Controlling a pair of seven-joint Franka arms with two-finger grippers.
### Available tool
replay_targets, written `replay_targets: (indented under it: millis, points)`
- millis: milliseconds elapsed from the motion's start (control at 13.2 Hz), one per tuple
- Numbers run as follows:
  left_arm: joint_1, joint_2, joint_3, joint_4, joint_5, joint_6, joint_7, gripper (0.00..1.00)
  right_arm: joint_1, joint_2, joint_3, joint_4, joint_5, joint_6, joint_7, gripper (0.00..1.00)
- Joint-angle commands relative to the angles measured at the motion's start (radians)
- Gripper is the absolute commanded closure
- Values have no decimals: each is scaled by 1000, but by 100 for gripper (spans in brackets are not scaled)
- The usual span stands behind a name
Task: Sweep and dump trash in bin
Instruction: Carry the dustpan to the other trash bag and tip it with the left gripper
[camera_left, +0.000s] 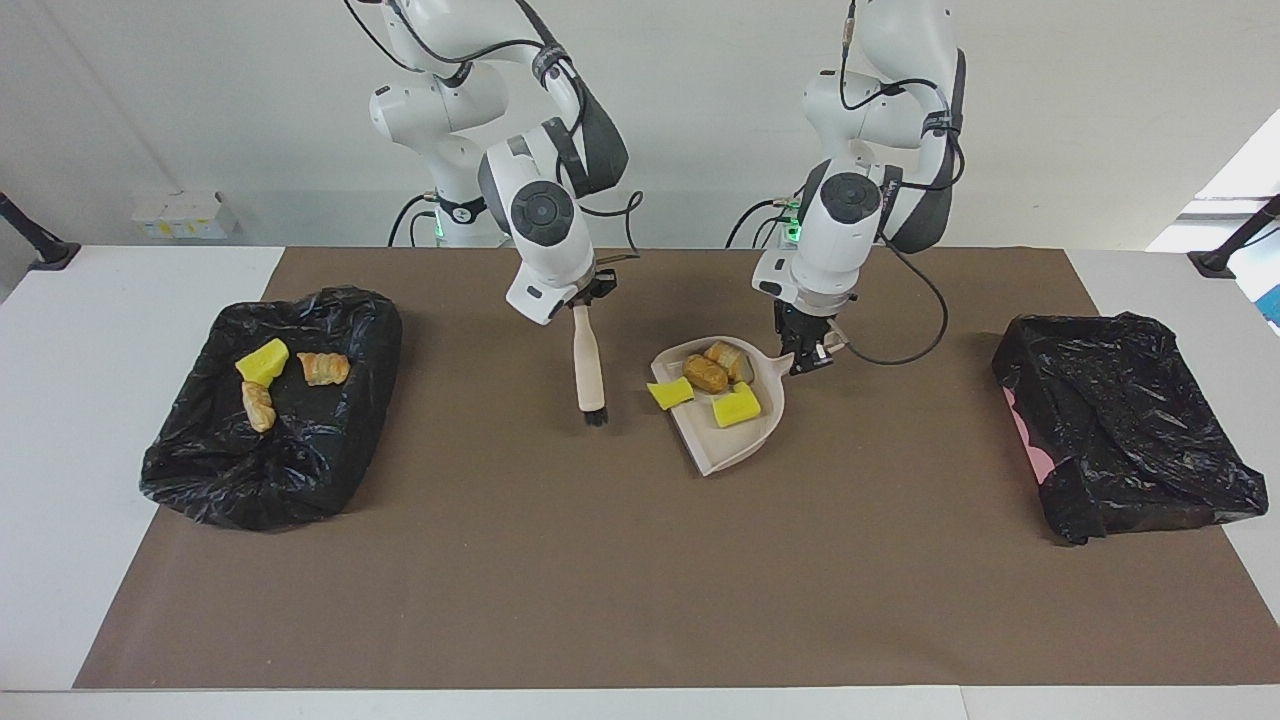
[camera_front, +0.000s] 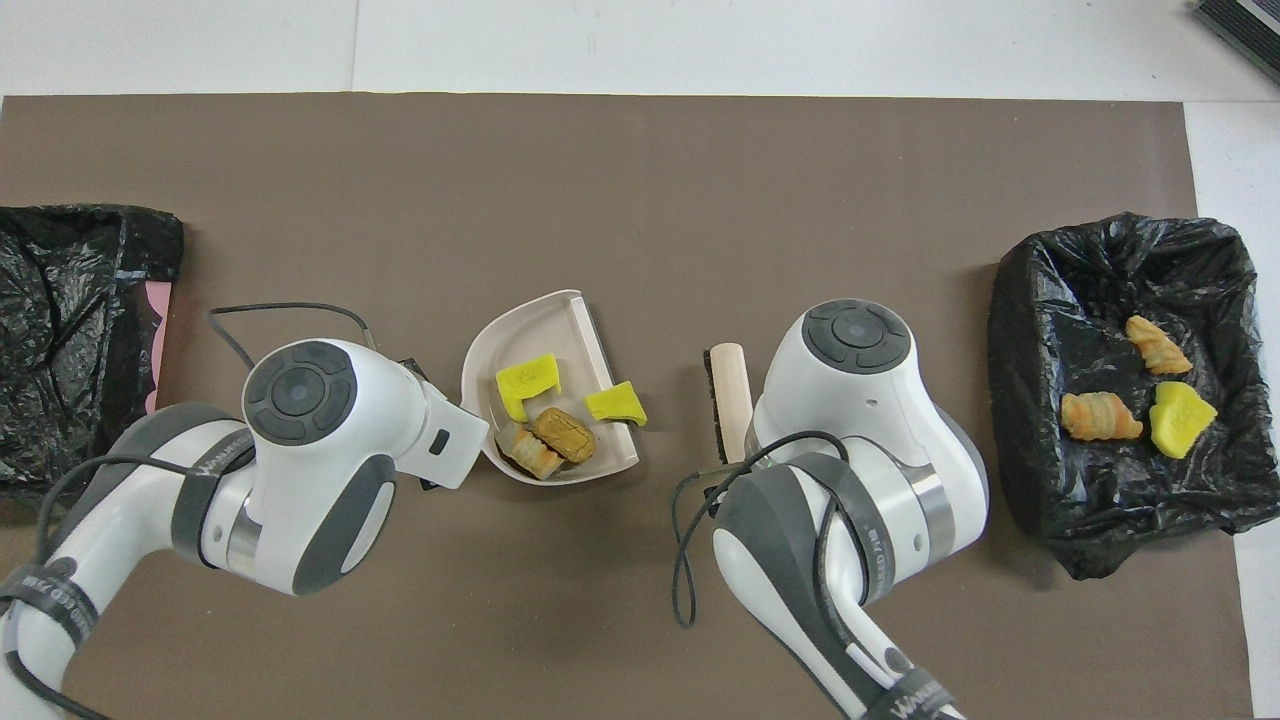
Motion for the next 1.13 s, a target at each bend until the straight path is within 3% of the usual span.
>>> replay_targets:
  millis: [0, 302, 604, 1057]
  points:
    - [80, -39, -4, 22, 2, -36, 124, 100, 99, -18, 6, -47, -14, 48, 160, 100]
    - [249, -63, -2, 92, -5, -146, 389, 100, 266, 66, 9, -9, -1, 110, 384, 100]
    - [473, -63, 3, 190, -79, -281, 719, 100, 381, 190, 11, 165, 48, 106, 516, 100]
    - [812, -43, 3, 315, -278, -370, 1005, 100, 423, 200, 9, 127, 50, 149, 520, 99]
